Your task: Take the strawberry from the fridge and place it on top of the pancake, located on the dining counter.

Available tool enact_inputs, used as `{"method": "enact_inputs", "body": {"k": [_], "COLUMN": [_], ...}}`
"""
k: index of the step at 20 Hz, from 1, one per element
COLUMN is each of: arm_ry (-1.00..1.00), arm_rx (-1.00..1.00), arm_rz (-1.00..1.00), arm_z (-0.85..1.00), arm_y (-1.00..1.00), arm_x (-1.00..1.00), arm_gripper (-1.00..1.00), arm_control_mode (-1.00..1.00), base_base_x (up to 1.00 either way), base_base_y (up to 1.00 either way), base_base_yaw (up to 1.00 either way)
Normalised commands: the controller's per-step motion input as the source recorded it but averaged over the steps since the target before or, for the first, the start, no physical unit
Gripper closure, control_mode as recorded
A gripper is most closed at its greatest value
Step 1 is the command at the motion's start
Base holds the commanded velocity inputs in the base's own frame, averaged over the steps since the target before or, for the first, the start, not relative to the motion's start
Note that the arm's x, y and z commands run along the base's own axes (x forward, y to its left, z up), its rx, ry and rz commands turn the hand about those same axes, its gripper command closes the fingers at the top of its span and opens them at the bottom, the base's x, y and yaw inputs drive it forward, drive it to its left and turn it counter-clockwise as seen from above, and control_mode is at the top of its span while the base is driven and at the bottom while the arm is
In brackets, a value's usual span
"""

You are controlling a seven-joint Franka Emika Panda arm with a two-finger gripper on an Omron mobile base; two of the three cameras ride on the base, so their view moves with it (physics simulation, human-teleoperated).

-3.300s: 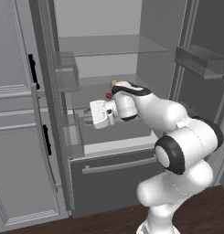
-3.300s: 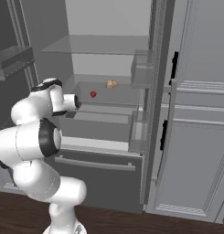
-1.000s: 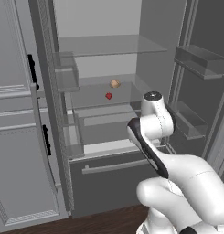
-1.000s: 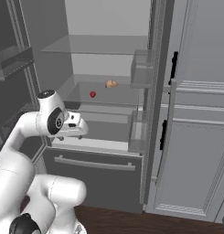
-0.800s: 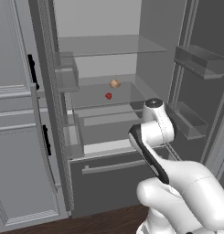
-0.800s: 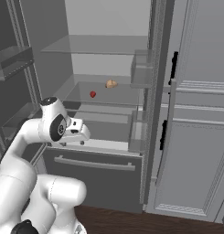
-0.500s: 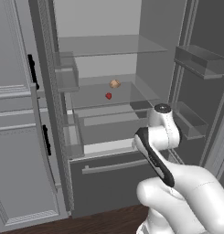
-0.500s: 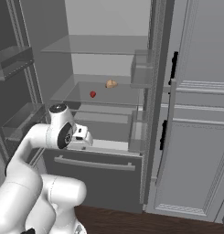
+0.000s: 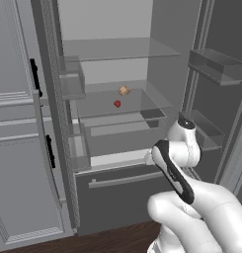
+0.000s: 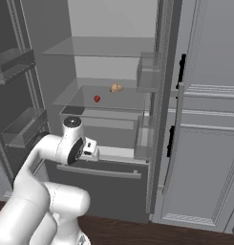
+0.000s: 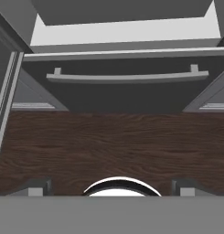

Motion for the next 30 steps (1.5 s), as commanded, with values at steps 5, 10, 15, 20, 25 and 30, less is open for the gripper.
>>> {"method": "enact_inputs", "body": {"k": [5, 10, 15, 20, 25, 30], "arm_ry": [0.00, 0.00, 0.00, 0.00, 0.00, 0.00], "arm_rx": [0.00, -0.02, 0.00, 0.00, 0.00, 0.00], "arm_rz": [0.02, 0.02, 0.00, 0.00, 0.00, 0.00], "arm_z": [0.00, 0.00, 0.00, 0.00, 0.00, 0.00], "arm_y": [0.07, 0.19, 0.00, 0.00, 0.00, 0.00], "arm_x": [0.03, 0.18, 0.00, 0.00, 0.00, 0.00], "arm_gripper": [-1.00, -1.00, -1.00, -1.00, -1.00, -1.00], "arm_control_mode": [-1.00, 1.00, 1.00, 1.00, 1.00, 1.00], "base_base_x": [0.00, 0.43, 0.79, 0.47, 0.23, 0.32], "base_base_y": [0.00, 0.16, 0.19, 0.23, 0.27, 0.20], "base_base_yaw": [0.00, 0.03, 0.01, -0.06, -0.11, -0.07]}}
